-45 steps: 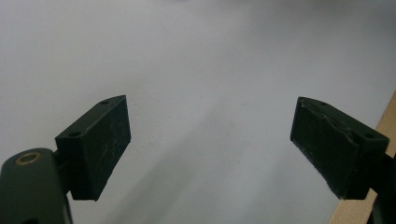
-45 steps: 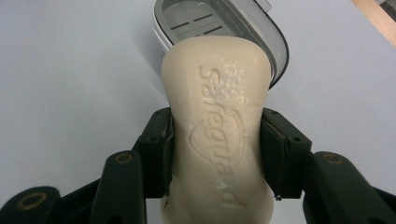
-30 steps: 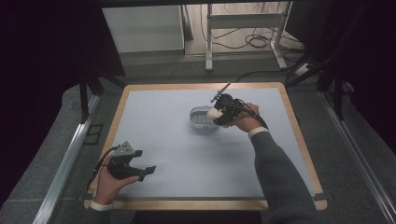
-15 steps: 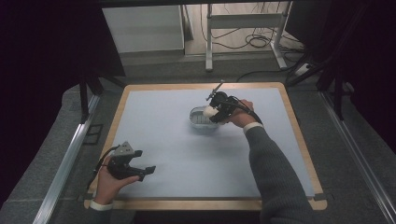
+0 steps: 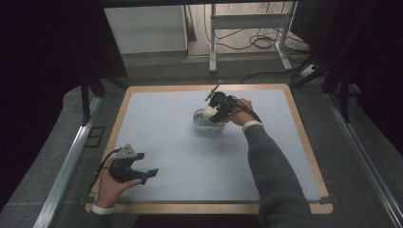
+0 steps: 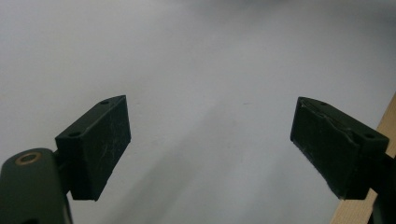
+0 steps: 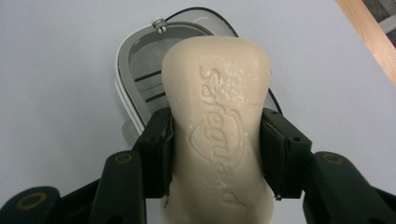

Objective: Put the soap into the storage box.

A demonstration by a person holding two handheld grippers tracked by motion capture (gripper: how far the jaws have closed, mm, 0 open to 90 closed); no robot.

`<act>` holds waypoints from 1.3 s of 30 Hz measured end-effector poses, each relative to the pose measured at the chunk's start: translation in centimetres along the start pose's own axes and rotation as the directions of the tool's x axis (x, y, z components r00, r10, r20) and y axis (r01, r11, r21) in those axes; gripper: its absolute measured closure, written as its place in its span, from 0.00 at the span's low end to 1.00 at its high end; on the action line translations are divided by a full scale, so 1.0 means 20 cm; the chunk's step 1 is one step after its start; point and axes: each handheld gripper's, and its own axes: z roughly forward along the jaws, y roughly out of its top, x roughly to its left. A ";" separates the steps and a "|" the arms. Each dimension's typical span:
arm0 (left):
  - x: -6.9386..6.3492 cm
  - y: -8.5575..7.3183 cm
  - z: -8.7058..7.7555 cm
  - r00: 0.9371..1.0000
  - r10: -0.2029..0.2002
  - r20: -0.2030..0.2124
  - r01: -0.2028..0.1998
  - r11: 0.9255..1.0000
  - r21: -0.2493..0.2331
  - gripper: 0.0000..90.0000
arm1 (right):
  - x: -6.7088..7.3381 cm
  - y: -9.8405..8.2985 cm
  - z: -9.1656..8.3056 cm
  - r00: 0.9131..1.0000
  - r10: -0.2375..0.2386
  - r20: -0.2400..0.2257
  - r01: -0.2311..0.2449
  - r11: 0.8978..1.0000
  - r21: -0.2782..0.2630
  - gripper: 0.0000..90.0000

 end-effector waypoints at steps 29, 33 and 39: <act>0.00 0.00 0.00 1.000 0.000 0.003 0.000 1.000 -0.001 0.14 | 0.03 0.04 0.11 0.997 -0.075 -0.008 0.075 0.997 0.015 0.53; 0.00 0.00 0.01 1.000 -0.001 0.004 0.001 1.000 0.000 0.14 | 0.03 0.05 0.09 0.999 -0.052 -0.002 0.052 0.999 -0.007 0.53; 0.00 0.00 0.01 1.000 0.001 0.005 -0.001 1.000 0.001 0.14 | 0.02 0.02 0.01 1.000 0.007 0.016 -0.006 0.998 -0.070 0.49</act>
